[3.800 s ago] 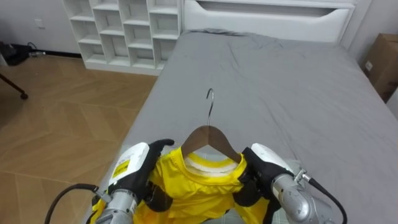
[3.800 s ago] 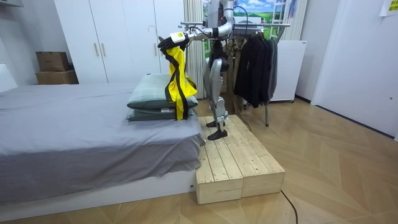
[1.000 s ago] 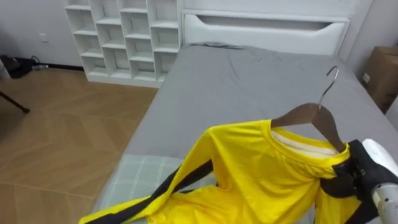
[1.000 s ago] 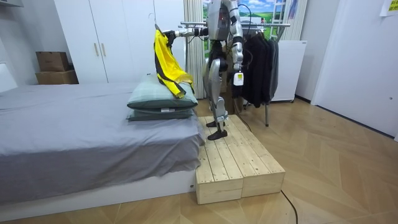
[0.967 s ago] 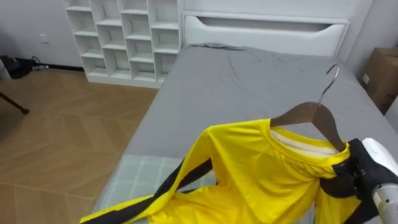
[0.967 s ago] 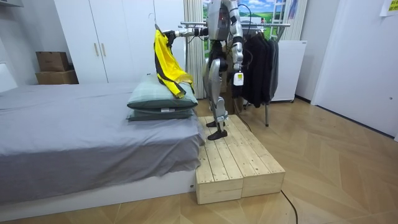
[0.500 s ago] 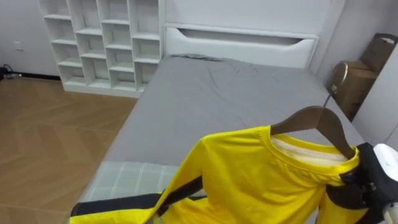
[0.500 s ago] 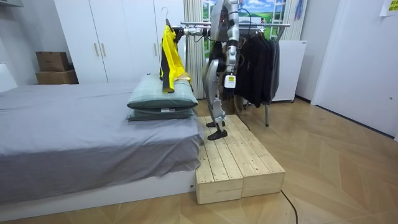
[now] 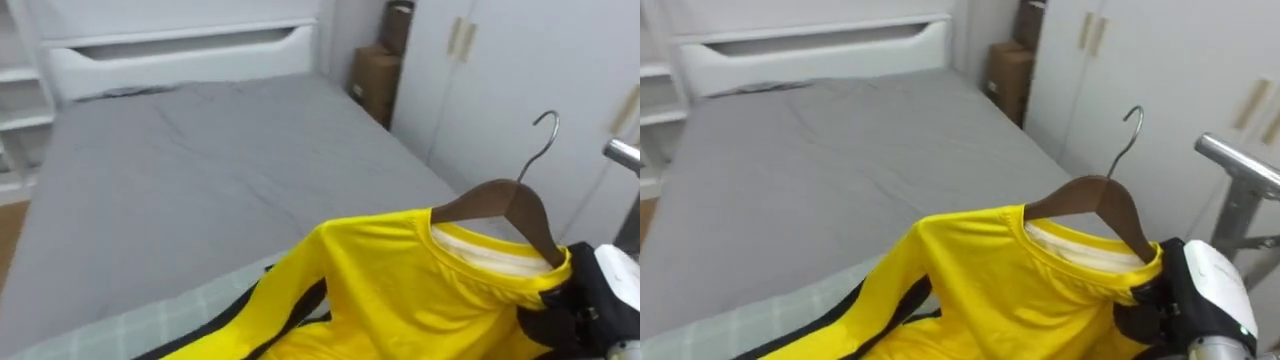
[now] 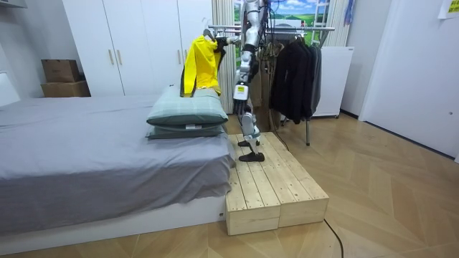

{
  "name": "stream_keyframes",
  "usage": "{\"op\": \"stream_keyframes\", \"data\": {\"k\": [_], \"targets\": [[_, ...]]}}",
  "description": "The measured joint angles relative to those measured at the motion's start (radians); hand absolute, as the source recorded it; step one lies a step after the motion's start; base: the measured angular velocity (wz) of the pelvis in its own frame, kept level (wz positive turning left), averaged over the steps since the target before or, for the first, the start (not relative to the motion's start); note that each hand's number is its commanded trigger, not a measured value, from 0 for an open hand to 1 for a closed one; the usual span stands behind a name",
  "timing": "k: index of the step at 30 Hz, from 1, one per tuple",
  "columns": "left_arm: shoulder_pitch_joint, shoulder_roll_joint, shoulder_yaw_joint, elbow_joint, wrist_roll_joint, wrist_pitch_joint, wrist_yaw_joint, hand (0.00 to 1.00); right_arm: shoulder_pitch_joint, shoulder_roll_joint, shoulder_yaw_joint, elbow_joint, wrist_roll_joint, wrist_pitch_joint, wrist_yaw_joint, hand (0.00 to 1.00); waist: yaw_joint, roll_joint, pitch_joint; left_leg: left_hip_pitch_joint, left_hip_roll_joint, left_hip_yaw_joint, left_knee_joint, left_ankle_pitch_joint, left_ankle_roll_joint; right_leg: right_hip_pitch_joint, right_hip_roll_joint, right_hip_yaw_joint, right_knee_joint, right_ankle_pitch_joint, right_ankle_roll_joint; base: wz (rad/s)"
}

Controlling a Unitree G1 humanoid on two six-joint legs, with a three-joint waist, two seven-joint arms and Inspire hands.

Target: Hang clothes

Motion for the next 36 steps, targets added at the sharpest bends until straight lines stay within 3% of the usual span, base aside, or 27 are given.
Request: {"op": "stream_keyframes", "data": {"k": [2,4,5,6,7,9,10,11,12,13,14,15,16,17,19,20,21,28,30,33,36], "targets": [[-0.03,0.006,-0.039,0.003,-0.01,-0.004,0.004,0.0,0.0,0.0,0.002,-0.003,0.023,0.001,0.0,1.0,-0.014,0.001,-0.0003,-0.001,-0.002,0.037,-0.008,-0.005,0.009,-0.027,0.004,0.016,0.0,0.014,0.012,-0.89],[-0.033,0.01,-0.049,0.011,-0.012,0.002,0.005,0.0,0.0,0.004,0.002,-0.026,0.034,0.006,0.004,1.0,-0.011,0.002,-0.0014,0.001,0.003,0.116,-0.027,-0.013,0.019,-0.079,-0.007,-0.042,0.0,0.044,0.021,-1.29],[-0.016,0.01,-0.048,0.01,-0.013,0.003,0.007,0.0,-0.002,0.007,0.004,-0.043,0.026,0.005,0.005,1.0,0.004,0.004,-0.0002,0.003,0.009,0.184,-0.037,-0.014,0.02,-0.112,-0.013,-0.111,-0.007,0.075,0.016,-1.79],[-0.004,0.008,-0.048,0.012,-0.014,0.007,0.014,0.0,-0.005,0.012,0.005,-0.051,0.027,0.005,0.006,1.0,0.034,0.005,0.0003,0.003,0.015,0.254,-0.035,-0.014,0.021,-0.133,-0.02,-0.21,-0.033,0.113,-0.001,-2.16],[0.001,0.006,-0.048,0.028,-0.033,0.009,0.02,0.0,-0.005,0.02,0.006,-0.057,0.03,0.007,0.009,1.0,0.046,0.01,0.003,0.007,0.021,0.268,-0.035,-0.015,0.023,-0.13,-0.03,-0.315,-0.079,0.154,-0.02,-1.75],[0.001,0.007,-0.058,0.049,-0.055,0.022,0.025,0.0,-0.007,0.033,0.009,-0.058,0.03,0.011,0.011,1.0,0.043,0.02,0.0093,0.018,0.022,0.276,-0.046,-0.019,0.03,-0.116,-0.034,-0.402,-0.138,0.21,-0.036,-1.18],[0.001,0.007,-0.069,0.051,-0.07,0.031,0.026,0.0,-0.007,0.035,0.01,-0.058,0.029,0.014,0.011,1.0,0.038,0.026,0.013,0.018,0.028,0.296,-0.055,-0.02,0.032,-0.112,-0.023,-0.402,-0.161,0.23,-0.034,-1.08],[-0.006,0.008,-0.082,0.057,-0.079,0.041,0.026,0.0,-0.01,0.041,0.014,-0.058,0.028,0.025,0.01,1.0,0.049,0.047,0.0211,0.017,0.048,0.368,-0.086,-0.03,0.045,-0.124,-0.023,-0.432,-0.157,0.239,-0.032,-1.11],[-0.006,0.005,-0.086,0.065,-0.072,0.053,0.031,0.0,-0.009,0.048,0.024,-0.058,0.026,0.04,0.012,1.0,0.056,0.04,0.0172,0.019,0.049,0.421,-0.087,-0.03,0.045,-0.151,-0.063,-0.536,-0.03,0.18,-0.022,-1.14],[-0.005,0.003,-0.086,0.067,-0.071,0.061,0.033,0.0,-0.009,0.048,0.027,-0.06,0.022,0.045,0.013,1.0,0.058,0.041,0.0155,0.02,0.048,0.441,-0.088,-0.03,0.045,-0.15,-0.085,-0.565,0.023,0.142,-0.025,-1.23],[-0.005,0.001,-0.088,0.069,-0.072,0.078,0.035,0.0,-0.012,0.048,0.037,-0.072,0.016,0.058,0.013,1.0,0.072,0.04,0.0126,0.021,0.044,0.489,-0.089,-0.029,0.045,-0.139,-0.135,-0.595,0.102,0.078,-0.013,-1.19],[-0.003,0.001,-0.09,0.071,-0.072,0.092,0.035,0.0,-0.026,0.048,0.054,-0.076,0.016,0.062,0.013,1.0,0.075,0.035,0.0104,0.023,0.043,0.532,-0.083,-0.031,0.041,-0.107,-0.187,-0.614,0.126,0.046,0.013,-1.21],[-0.003,0.003,-0.09,0.071,-0.071,0.099,0.036,0.0,-0.034,0.049,0.065,-0.076,0.02,0.062,0.013,1.0,0.076,0.028,0.0072,0.025,0.041,0.544,-0.073,-0.033,0.038,-0.089,-0.205,-0.62,0.109,0.035,0.031,-0.97],[-0.009,0.008,-0.091,0.07,-0.061,0.109,0.039,0.0,-0.052,0.051,0.088,-0.076,0.03,0.063,0.013,1.0,0.073,0.011,0.0175,0.021,0.036,0.544,-0.052,-0.03,0.028,-0.075,-0.204,-0.617,0.046,0.027,0.034,-0.85],[-0.009,-0.002,-0.09,0.07,-0.038,0.123,0.041,0.0,-0.067,0.051,0.124,-0.075,0.029,0.063,0.014,1.0,0.085,0.012,0.0189,0.011,0.042,0.472,-0.025,-0.024,0.019,-0.058,-0.175,-0.591,-0.02,0.04,0.013,-0.84],[-0.011,-0.002,-0.09,0.07,-0.025,0.131,0.041,0.0,-0.068,0.054,0.143,-0.075,0.034,0.063,0.016,1.0,0.085,0.02,0.0185,0.009,0.05,0.405,-0.017,-0.025,0.018,-0.042,-0.15,-0.574,-0.057,0.06,0.003,-0.61],[-0.017,0.004,-0.089,0.07,-0.019,0.141,0.041,0.0,-0.068,0.055,0.153,-0.075,0.044,0.062,0.023,1.0,0.077,0.021,0.0182,0.007,0.052,0.378,-0.017,-0.022,0.014,-0.038,-0.135,-0.563,-0.076,0.07,-0.004,-0.46],[-0.034,0.007,-0.108,0.034,-0.002,0.157,0.041,0.0,-0.068,0.071,0.151,-0.069,0.078,0.063,0.046,1.0,0.031,0.011,0.0151,-0.002,0.071,0.386,-0.011,-0.008,-0.01,-0.045,-0.108,-0.554,-0.09,0.087,-0.026,-0.07],[-0.034,0.005,-0.128,-0.009,-0.003,0.156,0.041,0.0,-0.068,0.076,0.151,-0.067,0.083,0.063,0.062,1.0,0.018,0.005,0.0105,-0.006,0.079,0.382,0.008,-0.007,-0.012,-0.042,-0.107,-0.545,-0.088,0.086,-0.032,0.0],[-0.037,0.005,-0.148,-0.033,0.001,0.145,0.041,0.0,-0.069,0.077,0.151,-0.067,0.083,0.063,0.079,1.0,0.018,-0.001,0.0038,-0.006,0.085,0.357,0.018,-0.005,-0.015,-0.042,-0.096,-0.532,-0.084,0.087,-0.044,-0.1],[-0.036,0.005,-0.17,-0.033,0.004,0.134,0.043,0.0,-0.074,0.077,0.15,-0.068,0.084,0.063,0.09,1.0,0.017,0.002,0.0024,-0.002,0.085,0.342,0.015,-0.001,-0.023,-0.048,-0.086,-0.515,-0.08,0.091,-0.054,-0.24]]}}
